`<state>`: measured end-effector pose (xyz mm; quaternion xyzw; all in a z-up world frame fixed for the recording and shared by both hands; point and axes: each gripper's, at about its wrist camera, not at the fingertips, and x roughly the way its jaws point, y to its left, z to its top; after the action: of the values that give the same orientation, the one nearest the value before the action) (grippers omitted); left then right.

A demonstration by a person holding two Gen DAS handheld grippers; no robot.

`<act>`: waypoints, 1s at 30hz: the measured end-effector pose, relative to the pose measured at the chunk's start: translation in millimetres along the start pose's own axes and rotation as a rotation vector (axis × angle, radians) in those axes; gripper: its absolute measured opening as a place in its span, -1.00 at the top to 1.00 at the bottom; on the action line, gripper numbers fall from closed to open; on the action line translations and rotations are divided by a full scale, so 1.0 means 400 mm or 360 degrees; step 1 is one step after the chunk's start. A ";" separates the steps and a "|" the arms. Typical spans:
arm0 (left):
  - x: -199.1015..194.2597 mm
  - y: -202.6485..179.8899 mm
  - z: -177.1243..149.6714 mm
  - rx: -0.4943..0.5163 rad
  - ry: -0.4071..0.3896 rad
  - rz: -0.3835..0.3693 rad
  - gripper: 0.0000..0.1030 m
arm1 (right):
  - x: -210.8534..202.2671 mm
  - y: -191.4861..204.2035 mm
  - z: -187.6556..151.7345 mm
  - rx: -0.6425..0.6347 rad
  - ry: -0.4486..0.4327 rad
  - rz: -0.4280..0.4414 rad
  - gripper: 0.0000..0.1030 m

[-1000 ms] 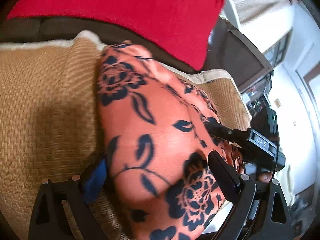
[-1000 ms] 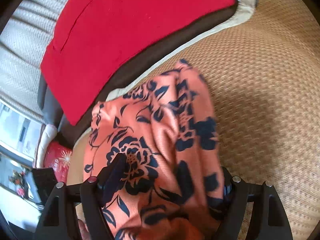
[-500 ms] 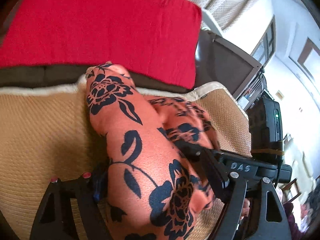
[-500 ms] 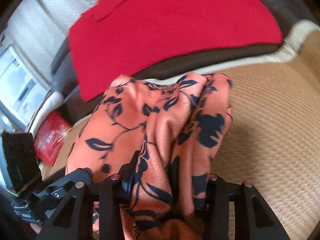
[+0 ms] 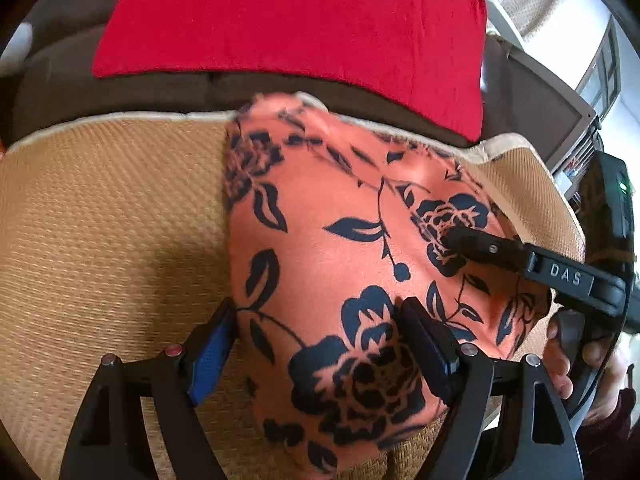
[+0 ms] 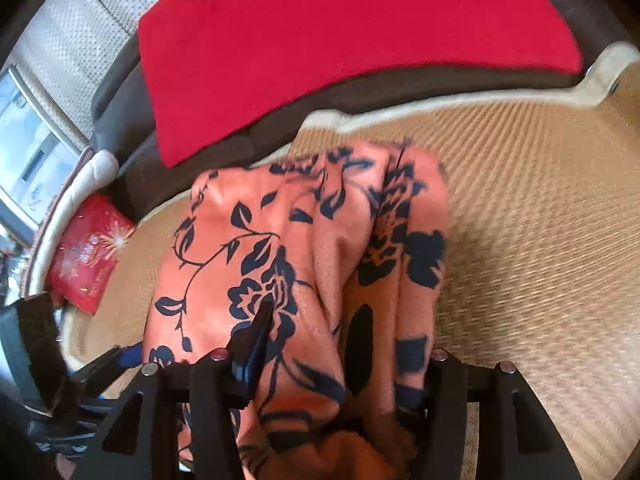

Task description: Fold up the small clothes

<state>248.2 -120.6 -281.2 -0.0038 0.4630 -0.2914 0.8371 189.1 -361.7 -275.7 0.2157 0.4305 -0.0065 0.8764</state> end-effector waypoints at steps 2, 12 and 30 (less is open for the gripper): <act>-0.044 -0.012 -0.001 0.0057 -0.0108 0.0057 -0.59 | -0.050 0.014 -0.015 -0.0055 -0.0104 -0.0091 -0.11; 0.005 -0.021 0.072 0.0161 -0.0221 0.0353 -0.63 | -0.086 0.087 0.090 -0.0180 -0.0382 0.0068 -0.02; -0.313 -0.094 -0.013 0.0092 -0.0557 0.0767 -0.90 | -0.268 0.181 -0.033 -0.0228 -0.0342 -0.0204 -0.24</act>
<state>176.0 -88.9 -177.1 0.0798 0.2907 -0.0923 0.9490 126.0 -309.7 -174.6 0.1227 0.3464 -0.0547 0.9284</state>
